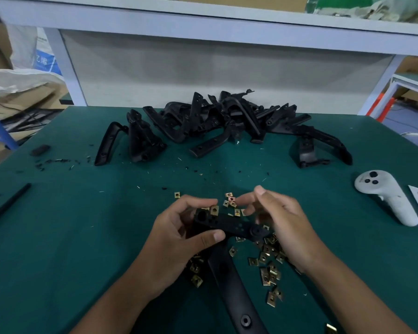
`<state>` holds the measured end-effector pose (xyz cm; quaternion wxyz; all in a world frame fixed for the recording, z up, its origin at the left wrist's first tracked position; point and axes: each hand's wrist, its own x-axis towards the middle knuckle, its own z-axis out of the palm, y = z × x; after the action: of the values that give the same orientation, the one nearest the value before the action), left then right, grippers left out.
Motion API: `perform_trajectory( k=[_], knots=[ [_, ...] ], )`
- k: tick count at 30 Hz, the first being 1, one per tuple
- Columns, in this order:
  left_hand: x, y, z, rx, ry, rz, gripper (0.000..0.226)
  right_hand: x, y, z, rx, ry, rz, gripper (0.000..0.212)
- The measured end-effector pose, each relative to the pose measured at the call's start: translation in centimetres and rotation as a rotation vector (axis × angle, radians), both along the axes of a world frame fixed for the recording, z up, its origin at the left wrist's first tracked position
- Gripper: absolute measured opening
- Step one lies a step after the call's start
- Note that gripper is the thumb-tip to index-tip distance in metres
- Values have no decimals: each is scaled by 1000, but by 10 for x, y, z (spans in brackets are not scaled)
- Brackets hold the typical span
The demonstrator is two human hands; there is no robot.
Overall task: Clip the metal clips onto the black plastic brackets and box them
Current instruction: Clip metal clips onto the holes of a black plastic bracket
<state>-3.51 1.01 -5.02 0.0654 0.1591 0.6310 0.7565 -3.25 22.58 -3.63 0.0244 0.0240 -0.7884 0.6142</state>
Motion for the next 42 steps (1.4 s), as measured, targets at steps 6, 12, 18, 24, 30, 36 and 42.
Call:
perform_trajectory(
  k=[6,12,18,24,30,36,42],
  knots=[
    [-4,-2,-3,41,-114,-8,45,-4,7,-19,636,166,213,21],
    [-3,-2,-3,24,-130,-36,36,-1,4,-23,737,268,192,16],
    [-2,-2,-3,3,-113,-35,34,4,-2,-21,689,239,183,17],
    [-3,-2,-1,184,-213,-36,32,1,-1,-19,699,243,130,10],
    [-2,0,2,265,-252,-36,24,-2,3,2,-139,-5,88,12],
    [-2,0,1,280,-233,-16,26,-1,-1,9,-495,-126,175,10],
    [2,0,2,-8,0,1,20,-1,-2,9,-478,-179,130,19]
  ],
)
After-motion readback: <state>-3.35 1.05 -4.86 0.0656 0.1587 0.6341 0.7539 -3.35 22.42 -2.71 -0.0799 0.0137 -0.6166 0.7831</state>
